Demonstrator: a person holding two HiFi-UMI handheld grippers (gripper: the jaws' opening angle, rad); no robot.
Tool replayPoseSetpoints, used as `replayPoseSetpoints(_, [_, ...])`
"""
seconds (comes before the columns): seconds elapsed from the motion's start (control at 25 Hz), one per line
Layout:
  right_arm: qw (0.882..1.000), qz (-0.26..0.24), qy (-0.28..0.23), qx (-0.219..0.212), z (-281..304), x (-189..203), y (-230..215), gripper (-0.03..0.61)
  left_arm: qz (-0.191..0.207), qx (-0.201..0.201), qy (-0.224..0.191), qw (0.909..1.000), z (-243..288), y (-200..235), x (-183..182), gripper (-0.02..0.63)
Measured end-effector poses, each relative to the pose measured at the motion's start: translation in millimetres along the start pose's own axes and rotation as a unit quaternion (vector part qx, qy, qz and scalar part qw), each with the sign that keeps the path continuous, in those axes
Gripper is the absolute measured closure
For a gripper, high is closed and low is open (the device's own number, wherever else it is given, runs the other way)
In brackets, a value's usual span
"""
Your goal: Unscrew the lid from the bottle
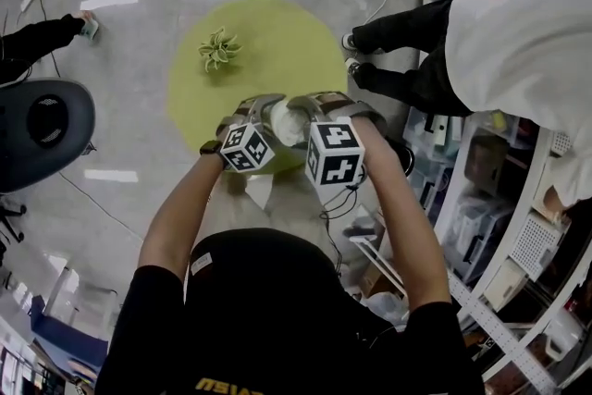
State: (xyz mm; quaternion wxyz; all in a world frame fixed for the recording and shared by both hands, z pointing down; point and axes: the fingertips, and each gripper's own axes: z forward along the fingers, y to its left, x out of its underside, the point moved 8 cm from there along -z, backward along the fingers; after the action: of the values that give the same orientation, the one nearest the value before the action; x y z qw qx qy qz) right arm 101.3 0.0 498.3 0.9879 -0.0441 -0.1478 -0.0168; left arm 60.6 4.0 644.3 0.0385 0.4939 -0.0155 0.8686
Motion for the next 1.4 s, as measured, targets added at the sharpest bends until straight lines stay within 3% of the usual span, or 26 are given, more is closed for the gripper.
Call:
replayPoseSetpoints(0.16, [1.000,0.003,0.007,0.005,2,-3,3,0.225,0.001,-0.001,0.004,1.0000,0,-1,2,0.217])
replayPoseSetpoints(0.4, [0.995,0.052,-0.020,0.082,3,0,11,0.192,-0.005,0.003,0.005,1.0000,-1,-1,2,0.218])
replayPoseSetpoints(0.56, [0.978,0.149,-0.080,0.125,-8,8,14,0.184,-0.007,0.004,0.005,1.0000,1,0,4,0.218])
replayPoseSetpoints(0.72, [0.953,0.243,-0.104,0.147,-14,17,21,0.184,-0.007,0.005,0.008,0.9999,2,1,6,0.219])
replayPoseSetpoints(0.8, [0.922,0.329,-0.129,0.159,-15,21,23,0.179,-0.007,0.005,0.010,0.9999,2,0,8,0.221])
replayPoseSetpoints(0.96, [0.808,0.532,-0.167,0.190,-17,29,22,0.152,-0.005,0.005,0.013,0.9999,3,0,10,0.222])
replayPoseSetpoints(1.0, [0.790,0.556,-0.168,0.194,-16,28,22,0.150,-0.005,0.005,0.013,0.9999,3,0,10,0.222])
replayPoseSetpoints(1.04, [0.782,0.567,-0.164,0.198,-15,26,22,0.150,-0.006,0.004,0.013,0.9999,2,0,9,0.222])
replayPoseSetpoints(1.12, [0.789,0.560,-0.141,0.209,-10,21,20,0.150,-0.006,0.004,0.014,0.9999,3,0,8,0.222])
replayPoseSetpoints(1.24, [0.818,0.522,-0.109,0.213,-5,9,17,0.164,-0.004,0.005,0.015,0.9999,3,0,8,0.224])
replayPoseSetpoints(1.28, [0.828,0.511,-0.103,0.209,-4,7,17,0.201,-0.003,0.005,0.016,0.9999,3,0,8,0.225])
replayPoseSetpoints(1.4, [0.848,0.485,-0.095,0.192,-4,6,14,0.209,0.000,0.007,0.015,0.9999,4,0,8,0.225])
